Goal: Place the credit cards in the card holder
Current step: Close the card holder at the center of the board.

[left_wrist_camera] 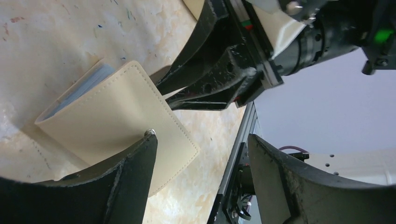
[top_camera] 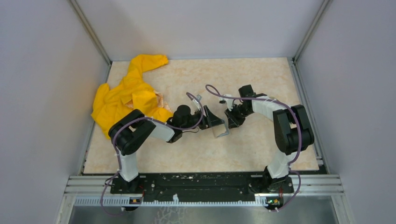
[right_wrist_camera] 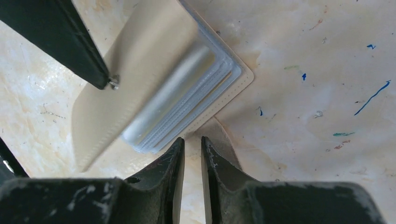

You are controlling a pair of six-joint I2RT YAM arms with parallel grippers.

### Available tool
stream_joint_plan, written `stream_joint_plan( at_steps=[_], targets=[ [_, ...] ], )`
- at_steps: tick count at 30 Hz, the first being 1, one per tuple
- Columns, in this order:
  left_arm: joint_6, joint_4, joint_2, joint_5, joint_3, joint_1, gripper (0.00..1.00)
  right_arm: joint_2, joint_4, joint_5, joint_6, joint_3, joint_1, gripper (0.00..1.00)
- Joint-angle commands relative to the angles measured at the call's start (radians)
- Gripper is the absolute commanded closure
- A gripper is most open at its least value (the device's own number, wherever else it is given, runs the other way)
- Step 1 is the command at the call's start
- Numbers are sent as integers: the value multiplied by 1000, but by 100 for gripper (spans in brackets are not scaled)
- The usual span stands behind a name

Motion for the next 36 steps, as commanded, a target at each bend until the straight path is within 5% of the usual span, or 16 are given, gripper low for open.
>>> stream_joint_plan(
  at_steps=[1,7,16,19,36],
  targets=[
    [28,-78,53,26,64,-11,23,-73,7,-47,20,38,-12,80],
    [30,-142,96,-8,95,-11,32,-159,20,-105,28,30,-90,75],
    [35,-236,110,-86,110,-12,61,-150,-2,-204,30,33,-108,59],
    [26,-237,121,-94,112,-11,62,-95,-23,-183,61,62,-107,65],
    [2,-247,167,-122,116,-11,72,-41,-110,2,78,123,-115,62]
  ],
)
